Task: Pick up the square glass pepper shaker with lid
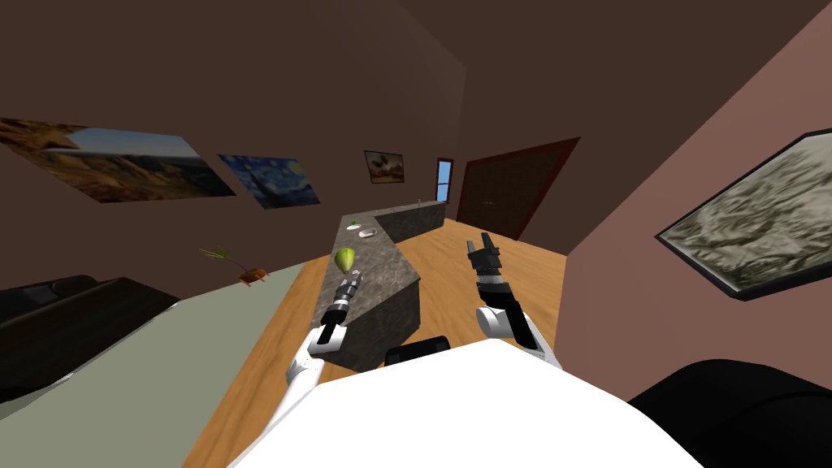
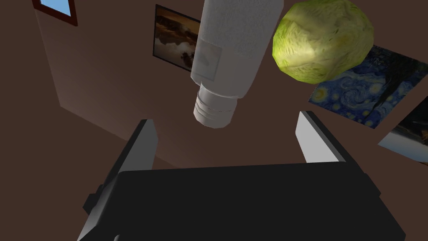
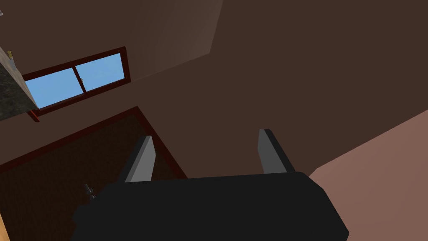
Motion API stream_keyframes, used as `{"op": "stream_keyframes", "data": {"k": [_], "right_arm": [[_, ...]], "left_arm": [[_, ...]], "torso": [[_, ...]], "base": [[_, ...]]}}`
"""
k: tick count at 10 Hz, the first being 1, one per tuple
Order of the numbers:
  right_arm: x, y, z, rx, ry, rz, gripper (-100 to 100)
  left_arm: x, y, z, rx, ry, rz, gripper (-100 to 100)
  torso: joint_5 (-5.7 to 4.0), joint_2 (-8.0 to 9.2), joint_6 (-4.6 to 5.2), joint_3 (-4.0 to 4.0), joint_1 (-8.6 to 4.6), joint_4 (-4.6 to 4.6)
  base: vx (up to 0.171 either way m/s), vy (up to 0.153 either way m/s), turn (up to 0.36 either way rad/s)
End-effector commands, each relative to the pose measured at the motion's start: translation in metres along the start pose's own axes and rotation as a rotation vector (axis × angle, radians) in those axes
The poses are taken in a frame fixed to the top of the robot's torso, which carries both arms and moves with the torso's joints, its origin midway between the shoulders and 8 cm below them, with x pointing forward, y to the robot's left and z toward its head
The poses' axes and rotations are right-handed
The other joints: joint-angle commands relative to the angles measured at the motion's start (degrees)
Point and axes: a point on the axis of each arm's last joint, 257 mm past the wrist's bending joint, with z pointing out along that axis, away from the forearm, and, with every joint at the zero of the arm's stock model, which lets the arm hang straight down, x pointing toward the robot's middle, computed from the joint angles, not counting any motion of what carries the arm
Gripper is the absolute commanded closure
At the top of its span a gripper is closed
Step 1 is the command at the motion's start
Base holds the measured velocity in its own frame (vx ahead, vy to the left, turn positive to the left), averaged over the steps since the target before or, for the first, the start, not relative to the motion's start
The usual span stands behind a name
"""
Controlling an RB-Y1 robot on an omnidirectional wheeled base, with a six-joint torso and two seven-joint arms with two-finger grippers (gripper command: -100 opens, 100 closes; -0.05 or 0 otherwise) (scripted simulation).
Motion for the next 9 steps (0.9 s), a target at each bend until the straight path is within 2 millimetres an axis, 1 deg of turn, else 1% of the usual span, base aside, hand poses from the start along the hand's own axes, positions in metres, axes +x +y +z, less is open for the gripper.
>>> {"op": "stream_keyframes", "data": {"k": [1, 3, 4, 5, 6, 7, 8, 9], "right_arm": [[0.0, 0.0, 0.0, 0.0, 0.0, 0.0, 0], [0.0, 0.0, 0.0, 0.0, 0.0, 0.0, 0], [0.0, 0.0, 0.0, 0.0, 0.0, 0.0, 0], [0.0, 0.0, 0.0, 0.0, 0.0, 0.0, 0], [0.0, 0.0, 0.0, 0.0, 0.0, 0.0, 0], [0.0, 0.0, 0.0, 0.0, 0.0, 0.0, 0], [0.0, 0.0, 0.0, 0.0, 0.0, 0.0, 0], [0.0, 0.0, 0.0, 0.0, 0.0, 0.0, 0]], "left_arm": [[0.007, 0.007, 0.002, -0.014, 0.018, 0.02, -100], [0.016, 0.015, 0.003, -0.033, 0.042, 0.045, -100], [0.012, 0.012, 0.002, -0.025, 0.032, 0.034, -100], [0.013, 0.013, 0.002, -0.027, 0.034, 0.037, 0], [0.008, 0.007, 0.012, 0.01, 0.022, 0.038, -100], [0.017, 0.012, 0.009, -0.001, 0.042, 0.034, -100], [0.007, 0.005, 0.02, 0.038, 0.021, 0.037, -100], [0.021, 0.013, 0.015, 0.021, 0.049, 0.032, -100]], "torso": [[0.0, 0.0, 0.0, 0.0, 0.0, 0.0], [0.0, 0.02, 0.0, 0.01, 0.02, 0.0], [0.0, 0.02, 0.0, 0.01, 0.02, 0.0], [0.0, 0.01, -0.01, 0.01, 0.01, 0.0], [0.0, 0.0, -0.01, 0.0, 0.01, 0.0], [-0.02, -0.1, -0.01, -0.05, -0.11, -0.01], [-0.04, -0.09, -0.01, -0.05, -0.18, -0.02], [-0.06, -0.11, -0.01, -0.06, -0.25, -0.02]], "base": [[-0.006, -0.001, -0.055], [-0.007, 0.004, -0.05], [0.0, 0.0, 0.0], [0.0, 0.0, 0.0], [0.026, -0.039, 0.089], [0.022, -0.055, 0.066], [0.023, -0.072, 0.101], [0.023, -0.061, 0.062]]}}
